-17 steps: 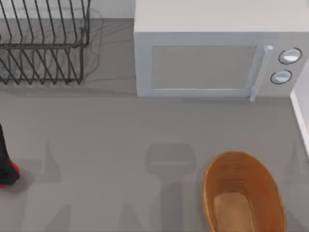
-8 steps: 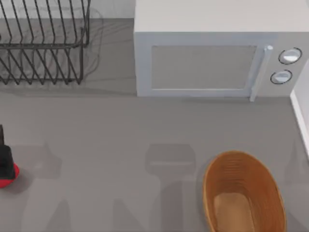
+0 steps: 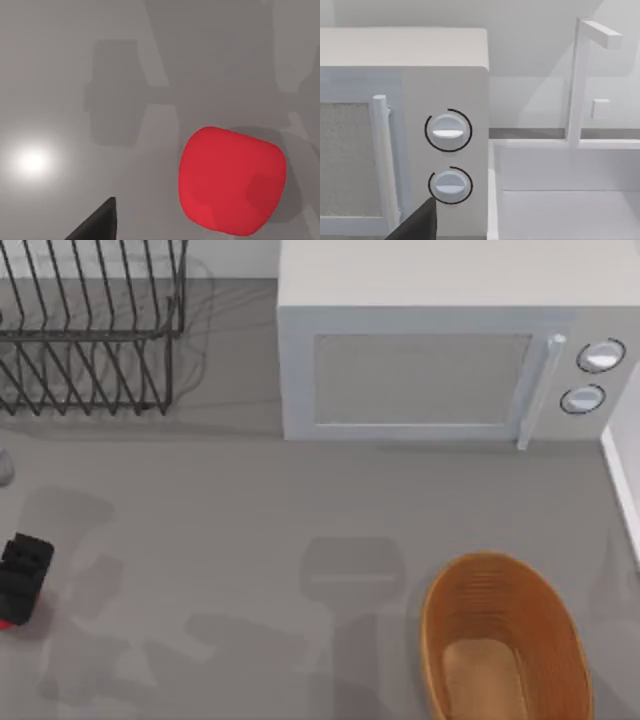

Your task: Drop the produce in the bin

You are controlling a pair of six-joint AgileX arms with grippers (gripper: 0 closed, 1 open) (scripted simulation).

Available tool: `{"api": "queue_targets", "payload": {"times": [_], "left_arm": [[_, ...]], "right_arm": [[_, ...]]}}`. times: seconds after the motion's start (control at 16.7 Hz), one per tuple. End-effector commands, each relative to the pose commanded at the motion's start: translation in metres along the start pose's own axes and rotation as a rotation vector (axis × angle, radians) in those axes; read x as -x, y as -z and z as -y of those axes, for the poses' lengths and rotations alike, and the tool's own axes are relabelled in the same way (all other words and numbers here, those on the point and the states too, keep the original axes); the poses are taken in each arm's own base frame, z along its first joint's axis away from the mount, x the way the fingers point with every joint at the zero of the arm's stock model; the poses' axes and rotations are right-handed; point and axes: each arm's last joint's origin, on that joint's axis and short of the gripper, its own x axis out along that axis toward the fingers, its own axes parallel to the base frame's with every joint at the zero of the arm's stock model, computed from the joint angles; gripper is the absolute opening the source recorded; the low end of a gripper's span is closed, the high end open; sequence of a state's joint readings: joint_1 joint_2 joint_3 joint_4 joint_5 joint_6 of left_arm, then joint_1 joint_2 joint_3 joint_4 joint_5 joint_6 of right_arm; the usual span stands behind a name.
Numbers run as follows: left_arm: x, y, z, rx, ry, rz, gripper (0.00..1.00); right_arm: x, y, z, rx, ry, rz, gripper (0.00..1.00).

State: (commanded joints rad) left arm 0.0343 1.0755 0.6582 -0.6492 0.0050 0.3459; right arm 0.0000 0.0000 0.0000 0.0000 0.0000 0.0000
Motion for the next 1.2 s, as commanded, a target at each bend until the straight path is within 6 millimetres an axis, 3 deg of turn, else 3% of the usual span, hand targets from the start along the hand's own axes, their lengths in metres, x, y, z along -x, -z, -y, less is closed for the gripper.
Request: {"api": "queue_targets", "payload": {"times": [0.3, 0.54, 0.96, 1.2], "left_arm": [[-0.036, -0.034, -0.016, -0.107, 0.137, -0.325, 1.0], [-0.056, -0.049, -0.024, -0.153, 0.204, -0.447, 1.0], [-0.061, -0.051, -0.024, -0.163, 0.215, -0.463, 1.0], [-0.085, -0.04, -0.021, -0.159, 0.215, -0.465, 1.0]], "right_arm": [[0.0, 0.0, 0.0, 0.0, 0.0, 0.0, 1.0], [0.0, 0.0, 0.0, 0.0, 0.0, 0.0, 1.0], [0.0, 0.0, 0.0, 0.0, 0.0, 0.0, 1.0], [0.0, 0.0, 0.0, 0.0, 0.0, 0.0, 1.0]]}}
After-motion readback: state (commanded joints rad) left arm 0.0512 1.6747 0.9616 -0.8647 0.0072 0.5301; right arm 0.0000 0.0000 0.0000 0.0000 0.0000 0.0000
